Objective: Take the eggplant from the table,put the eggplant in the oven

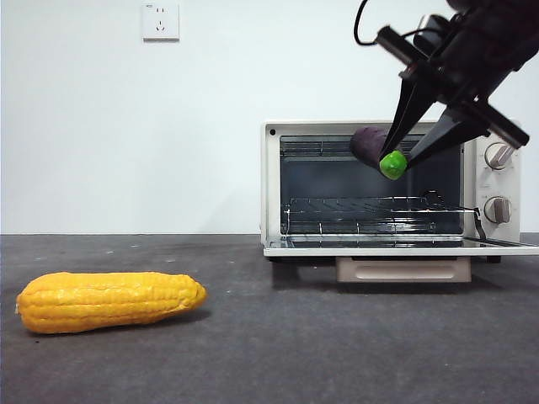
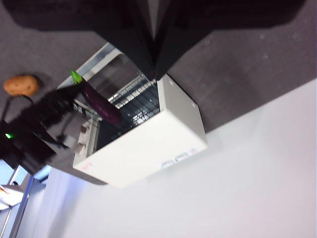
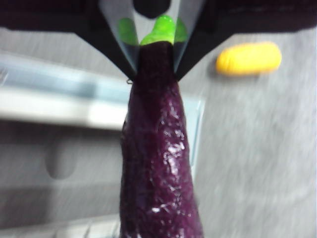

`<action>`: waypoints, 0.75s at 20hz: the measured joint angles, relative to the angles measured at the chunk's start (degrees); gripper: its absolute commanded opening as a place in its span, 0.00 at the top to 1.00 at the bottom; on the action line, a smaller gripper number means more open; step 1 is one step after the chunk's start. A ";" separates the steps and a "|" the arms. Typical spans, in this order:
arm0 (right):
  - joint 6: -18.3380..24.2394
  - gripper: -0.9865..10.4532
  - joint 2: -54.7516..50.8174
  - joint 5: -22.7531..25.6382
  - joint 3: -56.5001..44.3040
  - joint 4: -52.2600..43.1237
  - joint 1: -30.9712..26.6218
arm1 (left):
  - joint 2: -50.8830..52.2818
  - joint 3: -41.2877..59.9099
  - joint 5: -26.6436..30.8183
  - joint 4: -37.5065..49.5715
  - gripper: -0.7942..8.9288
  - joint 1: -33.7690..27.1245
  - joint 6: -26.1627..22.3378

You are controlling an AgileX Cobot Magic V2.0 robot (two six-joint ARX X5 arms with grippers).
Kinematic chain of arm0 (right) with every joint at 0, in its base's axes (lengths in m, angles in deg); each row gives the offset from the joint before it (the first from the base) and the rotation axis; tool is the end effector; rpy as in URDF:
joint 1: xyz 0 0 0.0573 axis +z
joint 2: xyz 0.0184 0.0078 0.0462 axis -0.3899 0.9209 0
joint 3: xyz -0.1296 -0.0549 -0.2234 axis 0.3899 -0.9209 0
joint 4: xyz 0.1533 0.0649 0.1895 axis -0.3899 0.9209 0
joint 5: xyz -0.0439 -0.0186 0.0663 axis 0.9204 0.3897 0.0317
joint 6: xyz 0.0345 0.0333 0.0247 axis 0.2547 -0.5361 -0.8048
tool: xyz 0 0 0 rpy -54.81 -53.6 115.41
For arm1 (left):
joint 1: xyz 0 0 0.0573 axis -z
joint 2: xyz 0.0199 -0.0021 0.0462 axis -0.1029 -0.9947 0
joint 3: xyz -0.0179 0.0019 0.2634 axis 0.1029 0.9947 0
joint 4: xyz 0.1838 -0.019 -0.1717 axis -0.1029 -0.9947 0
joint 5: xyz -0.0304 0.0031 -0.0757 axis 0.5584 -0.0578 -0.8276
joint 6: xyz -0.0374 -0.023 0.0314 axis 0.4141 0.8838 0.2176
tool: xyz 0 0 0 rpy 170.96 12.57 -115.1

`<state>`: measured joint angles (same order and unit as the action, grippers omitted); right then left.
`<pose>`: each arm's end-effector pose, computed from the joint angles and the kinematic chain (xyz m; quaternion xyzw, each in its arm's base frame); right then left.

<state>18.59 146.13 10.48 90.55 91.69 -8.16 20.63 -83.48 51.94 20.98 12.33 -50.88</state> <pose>0.3023 0.0929 0.2600 0.1860 0.5088 0.2240 0.8102 0.1128 -0.0453 0.5308 0.0854 0.1552 -0.2977 0.9381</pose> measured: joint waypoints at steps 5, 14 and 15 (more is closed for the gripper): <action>-0.07 0.92 8.52 -0.09 7.39 -0.20 -2.14 | -0.42 -0.02 0.00 -0.13 0.92 0.07 0.00; -6.40 0.92 16.65 0.92 12.41 -8.74 -4.15 | -0.44 0.00 0.00 -1.75 0.92 0.11 -0.02; -7.37 0.91 16.96 1.75 12.41 -10.01 -4.13 | -0.42 0.00 0.00 -1.75 0.92 0.11 -0.02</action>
<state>11.23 163.09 12.22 102.96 81.68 -12.29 20.22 -83.48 51.94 19.23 12.44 -50.90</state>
